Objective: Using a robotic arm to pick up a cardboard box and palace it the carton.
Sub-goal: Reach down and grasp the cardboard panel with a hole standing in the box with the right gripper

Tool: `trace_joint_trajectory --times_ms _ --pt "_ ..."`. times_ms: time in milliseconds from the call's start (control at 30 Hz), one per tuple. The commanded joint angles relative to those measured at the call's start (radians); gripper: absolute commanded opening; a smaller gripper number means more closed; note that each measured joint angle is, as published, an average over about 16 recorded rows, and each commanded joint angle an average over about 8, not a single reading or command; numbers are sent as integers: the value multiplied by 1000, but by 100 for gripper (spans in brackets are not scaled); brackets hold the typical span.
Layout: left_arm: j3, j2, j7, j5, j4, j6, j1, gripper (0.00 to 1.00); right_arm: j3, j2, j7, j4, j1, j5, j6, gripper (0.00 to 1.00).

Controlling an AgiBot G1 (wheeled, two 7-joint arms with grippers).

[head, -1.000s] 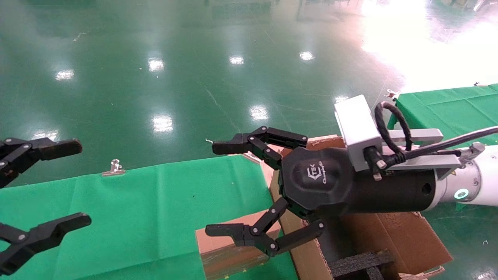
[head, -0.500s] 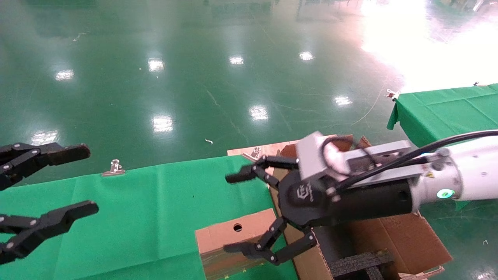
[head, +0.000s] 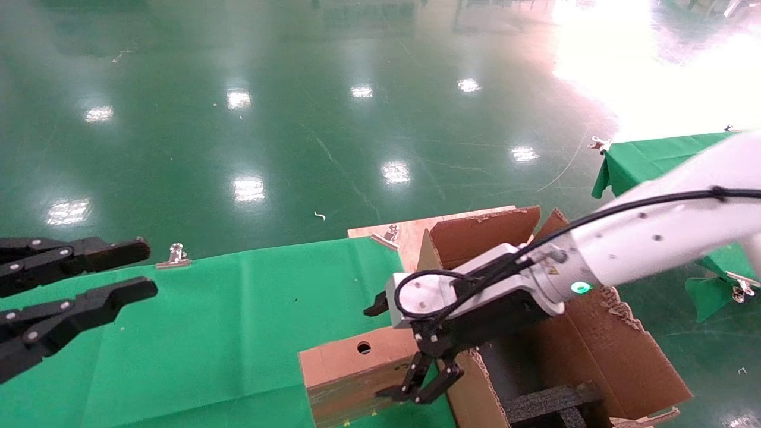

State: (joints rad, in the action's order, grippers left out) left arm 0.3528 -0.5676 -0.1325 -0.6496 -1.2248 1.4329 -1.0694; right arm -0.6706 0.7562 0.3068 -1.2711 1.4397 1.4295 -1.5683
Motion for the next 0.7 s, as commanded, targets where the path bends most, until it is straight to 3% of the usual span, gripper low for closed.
trace_joint_trajectory --times_ms 33,300,567,600,633,700 --pt "0 0 0 0 0 0 0 0 -34 22 -6 12 28 50 -3 100" --pt "0 0 0 0 0 0 0 2 -155 87 -58 85 112 137 -11 100" --pt "0 0 0 0 0 0 0 98 -255 135 -108 151 174 157 -9 100" --pt "0 0 0 0 0 0 0 100 -265 139 -112 158 180 158 -9 100" --pt "0 0 0 0 0 0 0 100 -275 144 -116 164 185 158 -8 93" --pt "0 0 0 0 0 0 0 100 -292 151 -123 174 194 160 -8 68"
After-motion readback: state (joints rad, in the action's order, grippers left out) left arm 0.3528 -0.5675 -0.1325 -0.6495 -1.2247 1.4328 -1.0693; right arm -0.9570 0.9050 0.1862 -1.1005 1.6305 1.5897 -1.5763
